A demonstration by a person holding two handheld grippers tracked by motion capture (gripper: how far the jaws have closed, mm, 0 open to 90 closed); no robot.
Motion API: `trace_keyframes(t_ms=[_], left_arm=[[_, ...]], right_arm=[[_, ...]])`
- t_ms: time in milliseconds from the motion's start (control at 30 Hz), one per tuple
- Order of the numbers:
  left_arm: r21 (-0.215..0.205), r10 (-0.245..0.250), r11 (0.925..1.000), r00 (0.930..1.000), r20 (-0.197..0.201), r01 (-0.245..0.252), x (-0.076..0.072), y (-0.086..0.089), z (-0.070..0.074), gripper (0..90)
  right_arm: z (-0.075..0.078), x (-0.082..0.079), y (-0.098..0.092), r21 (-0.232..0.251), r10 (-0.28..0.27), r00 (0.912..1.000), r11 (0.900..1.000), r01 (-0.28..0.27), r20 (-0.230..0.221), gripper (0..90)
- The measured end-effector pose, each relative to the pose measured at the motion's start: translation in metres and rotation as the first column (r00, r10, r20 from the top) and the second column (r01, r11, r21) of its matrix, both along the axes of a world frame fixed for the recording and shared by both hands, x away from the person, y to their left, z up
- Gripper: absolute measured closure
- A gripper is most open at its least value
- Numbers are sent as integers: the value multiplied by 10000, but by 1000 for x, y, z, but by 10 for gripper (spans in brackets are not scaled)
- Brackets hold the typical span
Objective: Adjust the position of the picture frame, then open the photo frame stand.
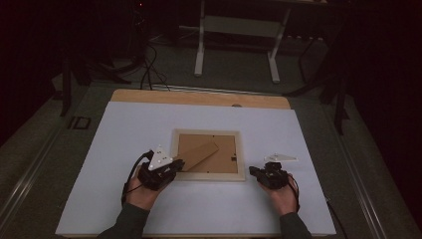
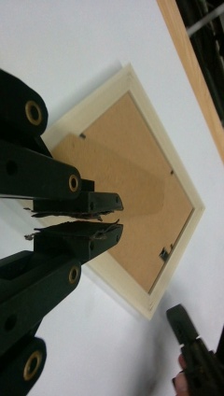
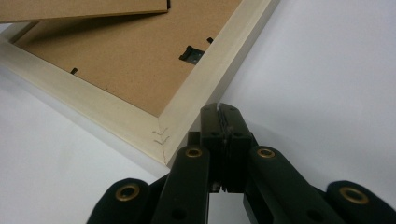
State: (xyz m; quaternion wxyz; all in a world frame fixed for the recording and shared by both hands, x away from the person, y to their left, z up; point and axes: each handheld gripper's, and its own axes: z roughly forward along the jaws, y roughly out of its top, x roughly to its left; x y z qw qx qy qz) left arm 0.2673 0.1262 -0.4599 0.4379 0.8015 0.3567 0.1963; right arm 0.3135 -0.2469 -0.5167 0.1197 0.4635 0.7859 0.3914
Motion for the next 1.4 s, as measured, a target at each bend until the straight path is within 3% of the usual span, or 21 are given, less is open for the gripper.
trace_keyframes(t_ms=[533,867,967,1200,1400], left_arm=[[-408,1165,9924,9931,127,-1159,6,32,9,820],[-522,1166,9919,9930,192,-1154,7,32,8,767],[-606,1183,9913,9929,160,-1171,8,30,6,715],[-572,781,9951,9957,-503,-810,15,25,2,655],[-669,651,9953,9954,-702,-698,20,18,1,615]], right_arm=[[-1,0,1,-45,79,10000,10000,-79,-43,889],[-3,1,-1,-48,-56,10000,10000,55,-82,858],[-2,1,-1,-57,-58,10000,10000,58,-31,849],[-3,1,-4,-8,-331,9994,9995,331,-27,781],[-3,2,-10,148,-568,9984,9983,569,-72,694]])
